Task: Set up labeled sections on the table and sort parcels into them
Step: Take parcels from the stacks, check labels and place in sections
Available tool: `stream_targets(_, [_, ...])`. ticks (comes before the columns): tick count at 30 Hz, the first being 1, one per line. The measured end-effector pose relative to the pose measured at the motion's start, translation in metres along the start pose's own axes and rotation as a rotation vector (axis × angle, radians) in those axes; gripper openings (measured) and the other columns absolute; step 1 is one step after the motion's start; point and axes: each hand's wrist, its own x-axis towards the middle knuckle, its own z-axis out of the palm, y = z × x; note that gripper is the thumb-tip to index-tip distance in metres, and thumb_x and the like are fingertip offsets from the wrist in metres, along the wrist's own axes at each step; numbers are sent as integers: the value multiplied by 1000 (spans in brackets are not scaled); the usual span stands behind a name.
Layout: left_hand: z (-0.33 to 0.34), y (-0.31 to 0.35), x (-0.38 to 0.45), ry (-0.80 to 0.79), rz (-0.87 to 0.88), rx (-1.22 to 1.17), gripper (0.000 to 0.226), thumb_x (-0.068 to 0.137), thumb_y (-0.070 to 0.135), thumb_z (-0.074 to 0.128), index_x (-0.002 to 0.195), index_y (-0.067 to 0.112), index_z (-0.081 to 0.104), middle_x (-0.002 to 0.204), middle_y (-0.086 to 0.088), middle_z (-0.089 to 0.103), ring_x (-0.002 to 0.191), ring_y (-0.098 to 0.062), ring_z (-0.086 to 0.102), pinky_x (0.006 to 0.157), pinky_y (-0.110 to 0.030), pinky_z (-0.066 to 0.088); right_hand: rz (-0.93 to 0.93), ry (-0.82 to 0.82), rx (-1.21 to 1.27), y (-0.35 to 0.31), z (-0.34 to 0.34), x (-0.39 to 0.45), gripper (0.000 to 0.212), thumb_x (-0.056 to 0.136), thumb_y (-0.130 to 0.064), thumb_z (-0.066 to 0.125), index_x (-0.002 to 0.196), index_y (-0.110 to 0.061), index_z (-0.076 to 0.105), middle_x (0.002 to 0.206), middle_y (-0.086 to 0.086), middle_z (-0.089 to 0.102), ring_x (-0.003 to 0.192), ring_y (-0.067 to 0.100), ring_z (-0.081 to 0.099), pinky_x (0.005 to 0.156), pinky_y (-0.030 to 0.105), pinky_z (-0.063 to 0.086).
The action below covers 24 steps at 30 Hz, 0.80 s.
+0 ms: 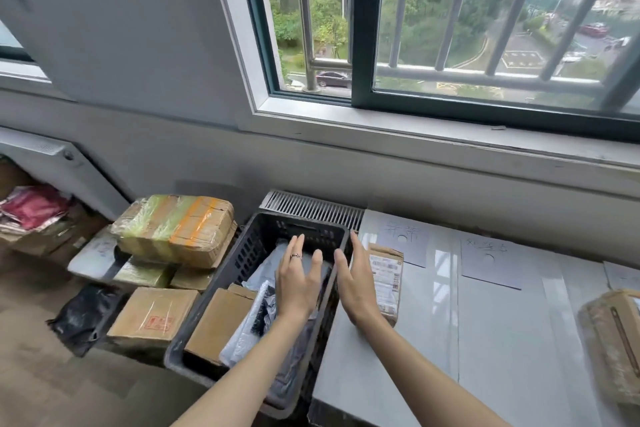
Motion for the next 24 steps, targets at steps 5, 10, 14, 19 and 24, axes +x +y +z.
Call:
stream_targets(5, [-37, -42, 33, -5, -14, 34, 60, 99, 49, 42, 151, 21, 33, 159, 4, 30, 145, -13, 27, 117, -34, 22, 20, 1, -10, -7, 67, 9, 58, 103, -33, 42, 154, -19, 20, 160, -6, 23, 146, 6, 18, 118, 26, 16])
stream_targets(10, [-74, -95, 73, -86, -28, 14, 79, 84, 62, 32, 151, 20, 34, 158, 2, 32, 145, -14, 28, 117, -33, 20, 97, 56, -36, -9, 140, 21, 58, 103, -34, 42, 154, -19, 21, 160, -4, 24, 145, 7, 21, 117, 26, 17])
stream_targets(14, [-97, -130, 96, -135, -34, 5, 95, 75, 72, 23, 150, 15, 34, 157, -3, 34, 145, -16, 28, 120, -36, 19, 147, 113, -26, -13, 182, 31, 57, 103, -34, 41, 154, -17, 21, 159, -3, 25, 145, 9, 23, 119, 29, 19])
stream_targets(19, [-106, -156, 104, -221, -53, 21, 87, 82, 67, 28, 151, 14, 31, 158, -2, 31, 146, -16, 26, 120, -38, 18, 184, 142, -43, -8, 212, 30, 56, 104, -33, 40, 154, -16, 22, 159, -2, 26, 145, 10, 23, 118, 28, 19])
stream_targets(24, [-96, -178, 109, -254, -86, 45, 84, 83, 66, 29, 151, 17, 33, 157, -1, 34, 145, -16, 28, 120, -41, 21, 236, 165, -60, 7, 225, 34, 55, 103, -32, 41, 154, -19, 23, 159, -4, 27, 145, 7, 24, 115, 24, 19])
